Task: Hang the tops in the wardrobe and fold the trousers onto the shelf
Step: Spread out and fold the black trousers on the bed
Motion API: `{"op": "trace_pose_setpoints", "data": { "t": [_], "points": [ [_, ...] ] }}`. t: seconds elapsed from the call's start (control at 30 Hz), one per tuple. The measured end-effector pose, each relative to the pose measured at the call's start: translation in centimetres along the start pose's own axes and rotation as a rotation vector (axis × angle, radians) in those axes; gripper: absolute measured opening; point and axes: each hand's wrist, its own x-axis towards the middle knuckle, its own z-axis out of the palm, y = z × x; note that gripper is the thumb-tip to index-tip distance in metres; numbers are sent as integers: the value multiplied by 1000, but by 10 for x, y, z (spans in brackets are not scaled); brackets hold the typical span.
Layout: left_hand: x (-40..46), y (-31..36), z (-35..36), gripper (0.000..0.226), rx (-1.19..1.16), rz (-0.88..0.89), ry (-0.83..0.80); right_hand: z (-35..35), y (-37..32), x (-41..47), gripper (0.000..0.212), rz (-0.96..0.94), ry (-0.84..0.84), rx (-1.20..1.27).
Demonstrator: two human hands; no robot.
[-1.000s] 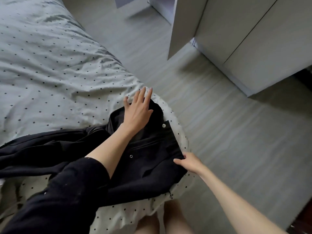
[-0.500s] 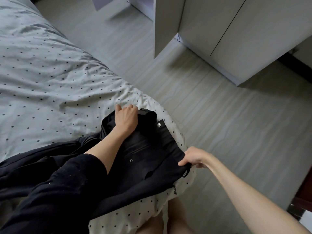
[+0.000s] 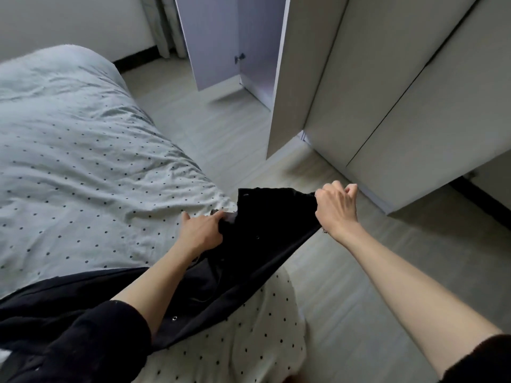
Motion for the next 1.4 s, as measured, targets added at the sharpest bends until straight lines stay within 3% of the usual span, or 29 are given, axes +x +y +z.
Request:
{"op": "trace_pose_setpoints", "data": {
  "t": [0.1, 0.23, 0.3, 0.43, 0.5, 0.57, 0.63, 0.73, 0.83, 0.93, 1.13, 1.27, 1.4],
  "points": [
    [2, 4, -10, 36, 7, -120, 96, -8, 8, 28, 25, -103, 123, -24],
    [21, 5, -51, 26, -52, -335, 341, -28, 28, 80, 22, -179, 121, -28],
    [34, 7, -82, 16, -272, -461, 439, -46, 33, 110, 22, -205, 140, -26],
    [37, 10, -170, 14, -1046, -653, 529, -111, 20, 172, 26, -300, 267, -17],
    [28, 6, -212, 23, -1182, -592, 585, -144, 12, 194, 27, -322, 329, -9],
    [15, 3, -254, 37, -1154, -526, 635, -177, 9, 212, 27, -329, 390, 16],
    [5, 2, -289, 18, -1114, -400, 627, -203, 14, 225, 27, -308, 446, 37],
    [-7, 18, -332, 6, -960, -228, 453, -228, 41, 234, 27, -259, 483, 14],
    [7, 53, -356, 23, -858, -102, 303, -240, 87, 235, 28, -166, 499, -5],
    [33, 99, -373, 4, -636, -92, 516, -255, 148, 227, 27, -37, 532, -28],
    [84, 230, -412, 29, -465, 128, 719, -293, 308, 163, 26, 302, 614, -124],
    [102, 299, -420, 33, -544, 233, 701, -302, 370, 110, 29, 427, 628, -129],
    [107, 348, -422, 21, -767, 417, 598, -319, 418, 67, 46, 565, 702, -27]
  ]
}}
